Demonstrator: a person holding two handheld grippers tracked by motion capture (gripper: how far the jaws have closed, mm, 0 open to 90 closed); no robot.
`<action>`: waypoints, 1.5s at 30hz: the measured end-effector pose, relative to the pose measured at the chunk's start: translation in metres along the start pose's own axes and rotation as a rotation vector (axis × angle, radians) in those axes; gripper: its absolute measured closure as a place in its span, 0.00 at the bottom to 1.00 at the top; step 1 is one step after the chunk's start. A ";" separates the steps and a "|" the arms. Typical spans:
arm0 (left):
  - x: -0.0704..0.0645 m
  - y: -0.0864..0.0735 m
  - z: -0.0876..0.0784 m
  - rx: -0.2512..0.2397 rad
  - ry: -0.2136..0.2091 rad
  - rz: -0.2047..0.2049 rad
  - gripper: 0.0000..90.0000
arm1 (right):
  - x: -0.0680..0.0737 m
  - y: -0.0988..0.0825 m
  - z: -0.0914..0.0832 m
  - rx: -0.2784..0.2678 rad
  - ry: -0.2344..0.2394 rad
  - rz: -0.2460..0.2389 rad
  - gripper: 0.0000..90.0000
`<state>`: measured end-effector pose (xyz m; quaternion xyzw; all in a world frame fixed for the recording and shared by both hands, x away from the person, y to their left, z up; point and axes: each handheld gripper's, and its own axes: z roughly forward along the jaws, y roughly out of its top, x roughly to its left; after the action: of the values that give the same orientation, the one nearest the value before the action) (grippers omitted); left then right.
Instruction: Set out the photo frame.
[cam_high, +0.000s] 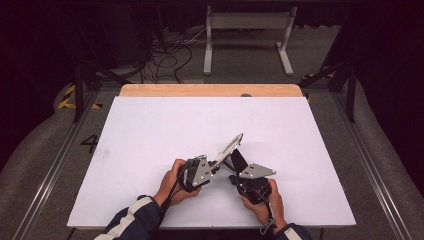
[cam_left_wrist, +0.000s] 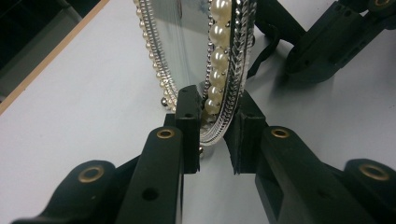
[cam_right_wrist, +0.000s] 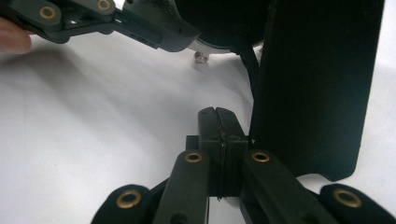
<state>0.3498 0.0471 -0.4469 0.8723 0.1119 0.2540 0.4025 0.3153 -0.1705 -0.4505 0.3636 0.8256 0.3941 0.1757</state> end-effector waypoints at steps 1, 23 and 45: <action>0.000 0.000 0.000 -0.005 0.000 0.011 0.85 | -0.001 0.000 0.000 0.004 -0.002 -0.003 1.00; -0.002 0.002 0.006 -0.061 -0.055 -0.074 0.79 | -0.022 -0.004 -0.002 -0.024 0.002 -0.031 1.00; -0.002 0.006 0.010 -0.063 -0.086 -0.086 0.77 | -0.037 -0.007 -0.005 0.001 -0.007 -0.005 1.00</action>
<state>0.3531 0.0356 -0.4486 0.8637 0.1240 0.2022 0.4448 0.3346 -0.2037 -0.4524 0.3631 0.8260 0.3922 0.1794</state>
